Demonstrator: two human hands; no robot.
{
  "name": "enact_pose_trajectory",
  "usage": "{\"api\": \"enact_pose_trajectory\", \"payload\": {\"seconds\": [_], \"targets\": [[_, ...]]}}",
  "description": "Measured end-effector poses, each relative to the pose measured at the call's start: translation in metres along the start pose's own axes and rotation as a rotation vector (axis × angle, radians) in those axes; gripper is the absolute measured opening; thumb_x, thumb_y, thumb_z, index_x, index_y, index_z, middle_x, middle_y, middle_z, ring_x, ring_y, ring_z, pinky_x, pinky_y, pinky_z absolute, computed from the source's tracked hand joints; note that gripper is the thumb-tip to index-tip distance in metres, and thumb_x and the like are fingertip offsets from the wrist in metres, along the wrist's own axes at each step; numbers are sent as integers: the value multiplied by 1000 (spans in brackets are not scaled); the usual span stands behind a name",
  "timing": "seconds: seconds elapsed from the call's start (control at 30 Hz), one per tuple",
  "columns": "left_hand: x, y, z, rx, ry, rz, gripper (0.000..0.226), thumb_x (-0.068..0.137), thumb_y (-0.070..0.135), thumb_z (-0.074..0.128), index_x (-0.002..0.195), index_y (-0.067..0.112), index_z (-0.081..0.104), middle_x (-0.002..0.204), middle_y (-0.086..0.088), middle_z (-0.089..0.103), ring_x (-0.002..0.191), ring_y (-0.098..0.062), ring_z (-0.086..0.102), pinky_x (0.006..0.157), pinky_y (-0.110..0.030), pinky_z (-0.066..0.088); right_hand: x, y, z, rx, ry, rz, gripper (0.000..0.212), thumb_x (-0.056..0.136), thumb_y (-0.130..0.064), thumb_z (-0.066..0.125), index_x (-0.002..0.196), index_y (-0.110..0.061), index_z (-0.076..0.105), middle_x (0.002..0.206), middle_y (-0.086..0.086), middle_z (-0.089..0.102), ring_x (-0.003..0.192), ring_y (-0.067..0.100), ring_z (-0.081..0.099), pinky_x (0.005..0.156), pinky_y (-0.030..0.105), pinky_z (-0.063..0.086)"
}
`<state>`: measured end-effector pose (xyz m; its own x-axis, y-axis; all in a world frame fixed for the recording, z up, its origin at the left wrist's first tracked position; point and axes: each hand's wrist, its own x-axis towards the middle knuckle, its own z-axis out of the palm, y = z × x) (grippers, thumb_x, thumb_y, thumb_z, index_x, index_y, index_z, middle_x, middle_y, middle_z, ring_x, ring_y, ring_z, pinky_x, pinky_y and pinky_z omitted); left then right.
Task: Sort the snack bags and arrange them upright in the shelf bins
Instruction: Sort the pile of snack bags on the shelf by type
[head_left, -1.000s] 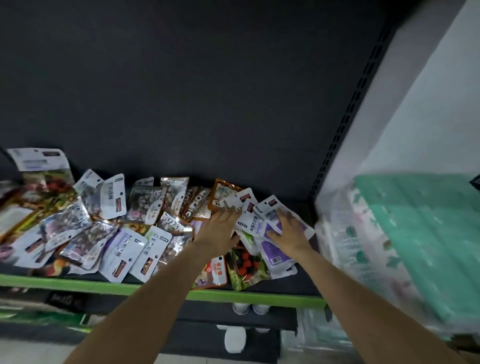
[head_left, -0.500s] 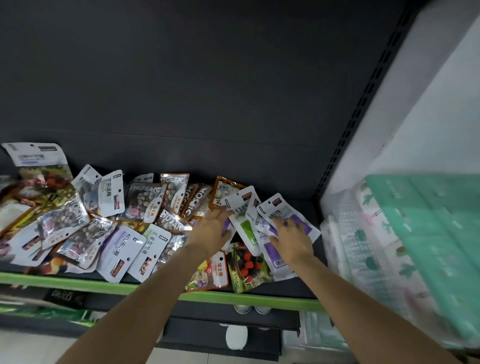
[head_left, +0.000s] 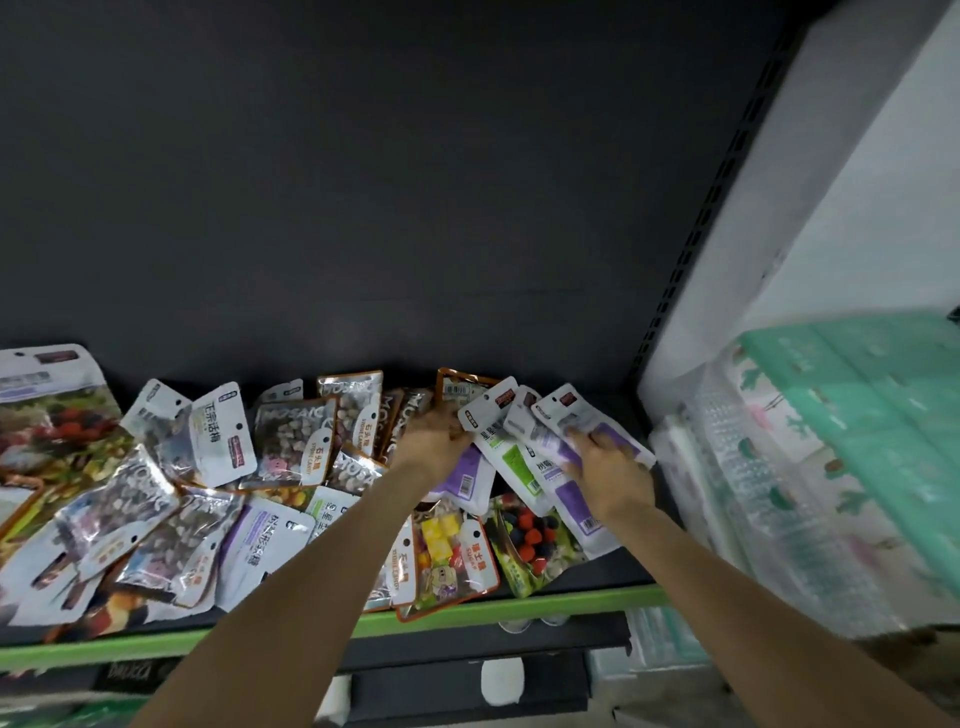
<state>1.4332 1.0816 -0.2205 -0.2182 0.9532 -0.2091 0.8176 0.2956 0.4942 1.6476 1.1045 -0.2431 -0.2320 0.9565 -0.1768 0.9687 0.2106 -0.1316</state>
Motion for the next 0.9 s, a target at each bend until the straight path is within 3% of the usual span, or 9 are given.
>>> {"api": "enact_pose_trajectory", "payload": {"seconds": [0.17,0.37,0.43,0.5,0.6,0.7,0.77,0.83,0.9], "targets": [[11,23,-1,21,25,-104,35,95,25,54,129,14,52,126,-11,55,117,-26,54,93,-34,44,-10,-1,15,-81,-216,-222,57,96,-34,20,151,-26,9,160,-1,-8,147,22,-5,117,51,16],[11,10,-3,-239,90,-61,25,97,12,45,122,10,52,121,-15,56,108,-32,57,81,-30,45,0,3,11,-57,-234,-73,54,102,-42,21,151,-33,2,159,-6,-7,147,15,0,116,44,15],[7,-2,-5,-456,108,-76,9,96,10,46,103,13,50,114,-18,61,99,-36,62,81,-39,53,3,3,14,-54,-279,-84,58,100,-48,24,152,-32,2,159,-3,-11,147,17,-4,117,45,12],[0,-5,-10,-615,176,-68,16,96,9,47,85,20,44,105,-18,64,89,-33,65,76,-47,56,4,4,13,33,-302,-75,64,98,-52,31,152,-30,3,159,-2,-11,147,17,-6,118,45,11],[-10,11,-23,-656,362,22,10,98,10,45,89,14,44,84,-6,63,65,-18,60,50,-19,49,2,9,10,234,-302,-70,61,99,-43,39,152,-25,14,160,-2,-2,147,17,0,117,37,15],[-16,40,-23,-318,392,198,12,101,23,42,103,12,46,74,-3,61,52,-16,55,36,-13,35,1,13,4,580,-153,16,46,101,-19,40,146,-16,32,151,6,32,139,22,31,111,34,28],[-22,55,-6,-50,314,399,21,102,32,37,112,19,48,69,-1,60,48,-14,55,37,-16,38,-2,14,-5,926,71,219,36,98,-2,36,133,-6,42,130,13,53,118,25,50,99,33,40],[-26,66,19,103,184,565,28,102,32,39,127,23,48,89,-1,67,64,-16,64,52,-26,52,-7,19,-15,1053,317,348,34,94,6,32,126,1,43,119,16,57,105,25,53,88,27,44],[-26,71,42,161,24,640,35,99,21,44,134,24,47,121,-3,63,97,-21,64,81,-36,53,-17,22,-23,925,490,324,34,95,4,35,128,2,43,124,18,53,112,28,51,95,34,42]]}}
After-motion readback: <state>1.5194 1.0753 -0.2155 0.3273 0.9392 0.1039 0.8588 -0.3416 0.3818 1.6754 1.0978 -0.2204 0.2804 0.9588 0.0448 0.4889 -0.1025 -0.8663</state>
